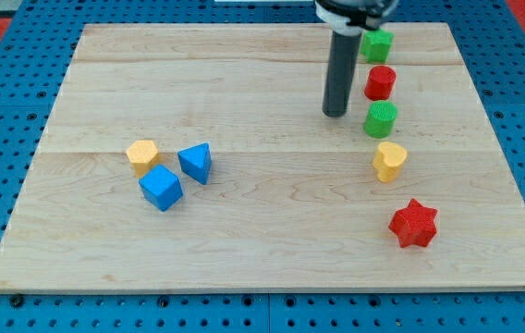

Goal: Push the yellow heart closer to the red star

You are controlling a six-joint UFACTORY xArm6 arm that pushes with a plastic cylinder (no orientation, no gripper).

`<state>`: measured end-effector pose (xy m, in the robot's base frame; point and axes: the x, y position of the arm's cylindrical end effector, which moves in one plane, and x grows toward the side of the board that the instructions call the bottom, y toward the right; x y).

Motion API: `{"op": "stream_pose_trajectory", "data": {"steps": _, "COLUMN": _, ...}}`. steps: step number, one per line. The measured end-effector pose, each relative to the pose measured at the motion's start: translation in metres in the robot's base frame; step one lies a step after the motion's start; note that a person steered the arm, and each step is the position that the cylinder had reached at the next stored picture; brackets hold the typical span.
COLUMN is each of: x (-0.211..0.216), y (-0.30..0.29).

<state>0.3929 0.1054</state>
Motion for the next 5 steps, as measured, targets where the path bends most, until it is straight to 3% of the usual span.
{"op": "stream_pose_trajectory", "data": {"steps": 1, "x": 0.010, "y": 0.042}}
{"op": "stream_pose_trajectory", "data": {"steps": 2, "x": 0.017, "y": 0.012}}
{"op": "stream_pose_trajectory", "data": {"steps": 5, "x": 0.059, "y": 0.031}}
